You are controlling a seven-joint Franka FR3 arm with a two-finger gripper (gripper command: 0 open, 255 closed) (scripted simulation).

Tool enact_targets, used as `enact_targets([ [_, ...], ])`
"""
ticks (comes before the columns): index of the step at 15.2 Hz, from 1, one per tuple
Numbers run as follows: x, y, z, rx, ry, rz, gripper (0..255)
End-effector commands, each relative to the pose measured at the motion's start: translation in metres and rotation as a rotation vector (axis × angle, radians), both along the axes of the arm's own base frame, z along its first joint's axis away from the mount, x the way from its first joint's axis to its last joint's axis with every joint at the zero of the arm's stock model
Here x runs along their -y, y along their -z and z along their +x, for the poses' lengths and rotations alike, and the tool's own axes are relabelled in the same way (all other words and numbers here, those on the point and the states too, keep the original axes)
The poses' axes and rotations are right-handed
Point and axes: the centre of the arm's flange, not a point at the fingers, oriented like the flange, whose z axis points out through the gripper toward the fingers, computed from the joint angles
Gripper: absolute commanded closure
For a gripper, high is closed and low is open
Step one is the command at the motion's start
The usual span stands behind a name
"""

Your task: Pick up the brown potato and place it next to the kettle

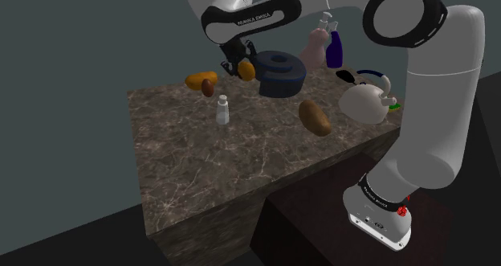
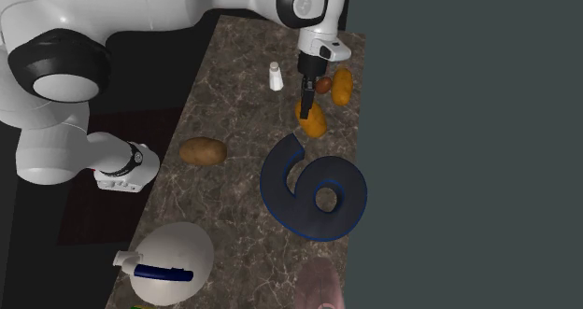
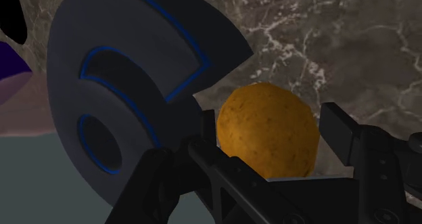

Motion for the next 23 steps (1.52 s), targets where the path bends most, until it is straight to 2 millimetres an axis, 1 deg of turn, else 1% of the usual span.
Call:
enact_targets([
  [1,0.001,-0.012,0.0,0.0,0.0,0.0,255],
  [23,0.001,-0.128,0.0,0.0,0.0,0.0,255],
])
